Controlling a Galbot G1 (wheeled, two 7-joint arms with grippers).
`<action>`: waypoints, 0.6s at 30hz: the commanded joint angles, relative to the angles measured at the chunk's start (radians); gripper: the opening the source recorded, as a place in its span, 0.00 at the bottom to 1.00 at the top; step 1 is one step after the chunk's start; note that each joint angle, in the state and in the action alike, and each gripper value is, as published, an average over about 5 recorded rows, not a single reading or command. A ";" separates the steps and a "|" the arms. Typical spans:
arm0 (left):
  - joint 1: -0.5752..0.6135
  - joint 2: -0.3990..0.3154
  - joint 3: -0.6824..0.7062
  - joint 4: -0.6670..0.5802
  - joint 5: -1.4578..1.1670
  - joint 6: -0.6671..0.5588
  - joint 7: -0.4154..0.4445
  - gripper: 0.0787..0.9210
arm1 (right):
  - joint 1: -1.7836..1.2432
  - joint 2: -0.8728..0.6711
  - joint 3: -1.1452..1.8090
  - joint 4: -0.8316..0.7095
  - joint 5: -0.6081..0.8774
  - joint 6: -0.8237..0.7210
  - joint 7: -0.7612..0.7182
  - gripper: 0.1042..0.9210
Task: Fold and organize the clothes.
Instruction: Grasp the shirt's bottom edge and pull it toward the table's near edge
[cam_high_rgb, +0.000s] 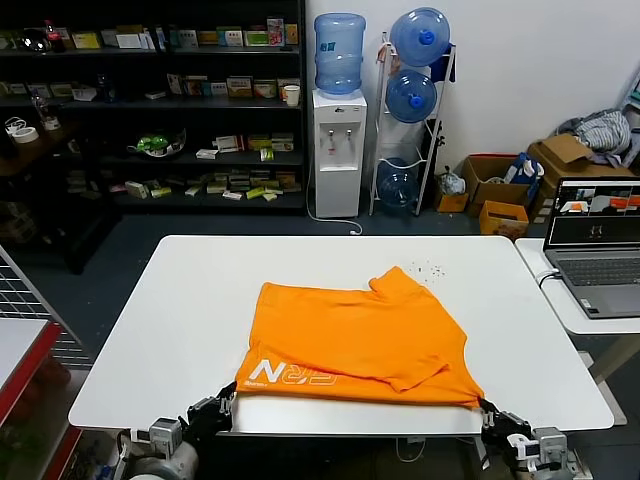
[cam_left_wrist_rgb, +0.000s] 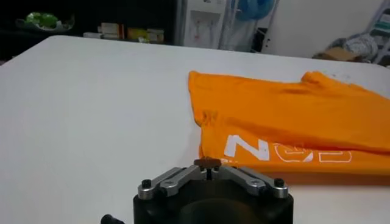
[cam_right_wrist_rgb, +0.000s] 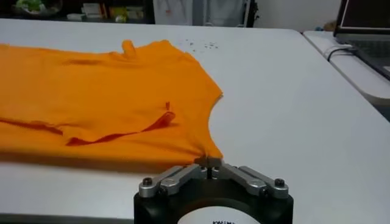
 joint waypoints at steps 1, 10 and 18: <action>0.119 0.030 -0.009 -0.064 0.001 0.009 -0.024 0.01 | -0.095 -0.008 0.051 0.040 -0.011 -0.008 0.011 0.02; 0.002 0.068 -0.076 -0.149 -0.033 0.016 -0.031 0.16 | 0.064 -0.060 0.068 0.112 -0.016 0.015 -0.016 0.26; -0.406 0.017 0.010 0.098 -0.075 -0.033 0.055 0.43 | 0.646 -0.044 -0.200 -0.148 0.069 -0.024 0.026 0.55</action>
